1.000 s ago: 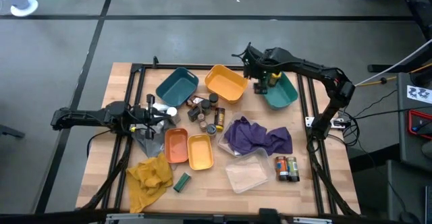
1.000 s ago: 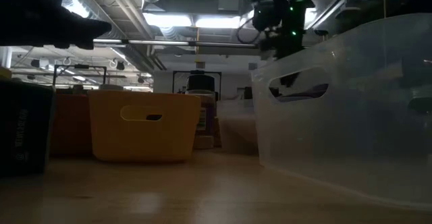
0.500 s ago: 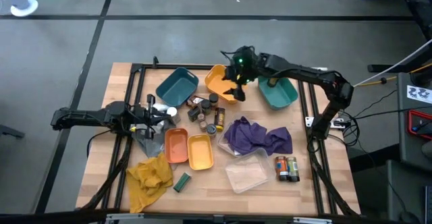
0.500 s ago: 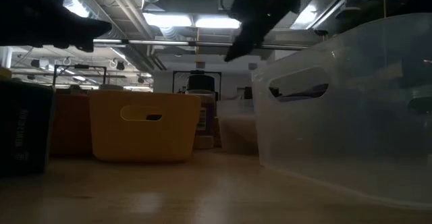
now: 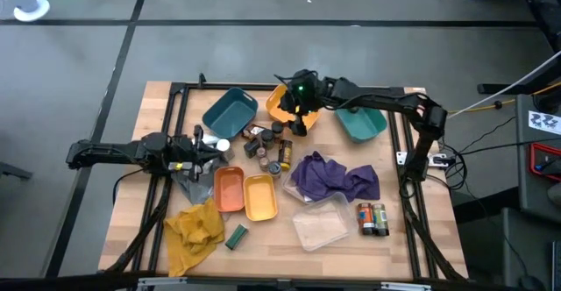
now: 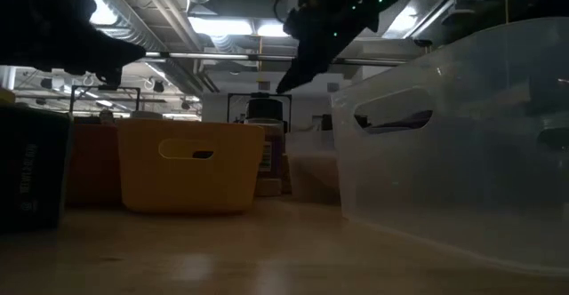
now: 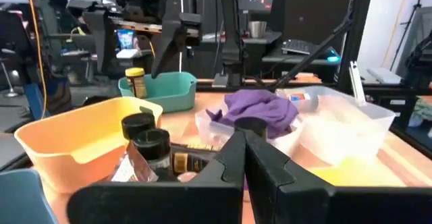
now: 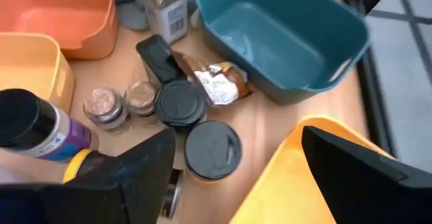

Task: Sort spices by type
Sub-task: Put the light orange spice bottle into the yellow bin

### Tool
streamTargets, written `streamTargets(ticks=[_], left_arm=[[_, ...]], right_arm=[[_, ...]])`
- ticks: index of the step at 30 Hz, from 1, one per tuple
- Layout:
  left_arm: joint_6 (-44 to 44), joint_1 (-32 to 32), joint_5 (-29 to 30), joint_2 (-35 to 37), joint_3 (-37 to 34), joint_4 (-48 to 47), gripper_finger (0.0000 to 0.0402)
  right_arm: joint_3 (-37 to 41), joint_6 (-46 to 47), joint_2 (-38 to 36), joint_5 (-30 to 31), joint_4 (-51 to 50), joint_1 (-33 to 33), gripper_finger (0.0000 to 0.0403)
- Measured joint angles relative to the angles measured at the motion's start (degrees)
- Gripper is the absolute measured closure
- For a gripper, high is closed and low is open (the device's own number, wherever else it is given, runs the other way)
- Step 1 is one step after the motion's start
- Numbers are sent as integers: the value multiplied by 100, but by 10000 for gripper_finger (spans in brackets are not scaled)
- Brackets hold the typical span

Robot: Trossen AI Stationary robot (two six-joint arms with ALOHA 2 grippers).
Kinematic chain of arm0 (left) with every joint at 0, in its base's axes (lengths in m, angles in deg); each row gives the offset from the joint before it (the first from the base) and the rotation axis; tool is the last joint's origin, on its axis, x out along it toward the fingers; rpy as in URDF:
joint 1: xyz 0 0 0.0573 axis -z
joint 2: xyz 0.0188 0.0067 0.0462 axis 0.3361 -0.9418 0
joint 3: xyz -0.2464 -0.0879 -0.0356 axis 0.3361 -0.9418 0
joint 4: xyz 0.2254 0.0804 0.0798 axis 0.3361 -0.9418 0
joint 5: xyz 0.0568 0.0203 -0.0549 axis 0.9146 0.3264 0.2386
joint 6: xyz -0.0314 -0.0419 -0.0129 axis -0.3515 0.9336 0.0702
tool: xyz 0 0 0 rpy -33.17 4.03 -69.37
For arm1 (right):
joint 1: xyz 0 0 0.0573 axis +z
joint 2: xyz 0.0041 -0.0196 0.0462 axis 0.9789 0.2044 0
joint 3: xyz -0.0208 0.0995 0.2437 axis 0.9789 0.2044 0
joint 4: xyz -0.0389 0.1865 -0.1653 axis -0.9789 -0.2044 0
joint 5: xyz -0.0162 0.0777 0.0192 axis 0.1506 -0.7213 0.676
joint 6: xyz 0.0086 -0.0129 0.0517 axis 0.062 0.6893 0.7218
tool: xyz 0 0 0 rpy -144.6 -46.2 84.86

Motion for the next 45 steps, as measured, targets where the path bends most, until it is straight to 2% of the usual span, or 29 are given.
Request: streamTargets(ticks=[7, 21, 25, 31, 37, 45], left_arm=[[-5, 0, 0, 0, 0, 5, 402], [-13, 0, 0, 0, 0, 9, 402], [-13, 0, 0, 0, 0, 11, 402], [-13, 0, 0, 0, 0, 11, 402], [-13, 0, 0, 0, 0, 13, 402], [-13, 0, -2, 0, 0, 16, 402]], right_arm=[[2, 66, 480, -399, 85, 4, 81], [2, 94, 1046, -447, 271, 4, 85], [2, 105, 1068, -399, 256, 2, 116], [0, 136, 1061, -408, 281, 2, 197], [-91, 177, 1004, -334, -17, 0, 197], [-1085, 124, 936, 50, -1203, 0, 178]])
